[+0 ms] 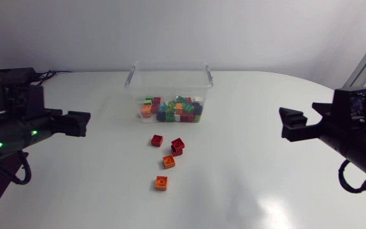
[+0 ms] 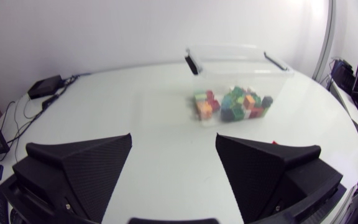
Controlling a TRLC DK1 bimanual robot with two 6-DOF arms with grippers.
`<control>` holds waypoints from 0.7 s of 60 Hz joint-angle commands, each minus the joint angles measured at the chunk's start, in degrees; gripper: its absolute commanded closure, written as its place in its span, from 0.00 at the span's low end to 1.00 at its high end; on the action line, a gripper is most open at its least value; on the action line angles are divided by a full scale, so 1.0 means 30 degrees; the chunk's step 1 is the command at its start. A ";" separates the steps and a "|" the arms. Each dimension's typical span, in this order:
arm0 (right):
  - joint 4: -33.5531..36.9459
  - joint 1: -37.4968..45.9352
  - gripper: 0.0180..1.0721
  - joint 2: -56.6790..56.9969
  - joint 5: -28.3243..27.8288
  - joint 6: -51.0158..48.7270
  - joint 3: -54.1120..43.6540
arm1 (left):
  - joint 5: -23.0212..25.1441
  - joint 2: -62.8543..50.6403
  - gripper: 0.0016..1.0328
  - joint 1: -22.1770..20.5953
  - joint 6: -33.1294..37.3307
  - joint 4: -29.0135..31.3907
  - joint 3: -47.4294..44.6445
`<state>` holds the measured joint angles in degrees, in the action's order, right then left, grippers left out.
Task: Place the duplo bricks in the container
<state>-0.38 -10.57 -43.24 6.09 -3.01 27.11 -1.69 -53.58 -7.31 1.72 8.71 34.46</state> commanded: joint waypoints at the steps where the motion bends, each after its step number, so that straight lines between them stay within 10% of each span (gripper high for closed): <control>1: 0.0713 -0.0843 0.04 -0.1728 0.0315 -0.0024 0.1216 | 0.0360 -0.3292 0.10 -0.0375 0.0688 0.2048 0.2225; 10: 0.5372 -0.2454 0.04 -0.4745 0.0754 0.0240 0.4116 | 0.0360 -0.9092 0.09 -0.1459 0.1830 0.7175 0.6327; 24: 1.0118 -0.4182 0.04 -0.9492 0.0168 -0.0375 0.7427 | 0.0389 -1.4131 0.10 -0.3334 0.1244 0.9841 1.0047; 42: 1.0528 -0.6673 0.05 -1.2509 -0.0271 0.0240 0.8716 | 0.0360 -1.8350 0.10 -0.5707 -0.0718 1.1745 1.4588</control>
<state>30.15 -28.67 -78.39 5.58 -3.16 50.85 -0.69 -104.97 -23.20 2.04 42.22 75.11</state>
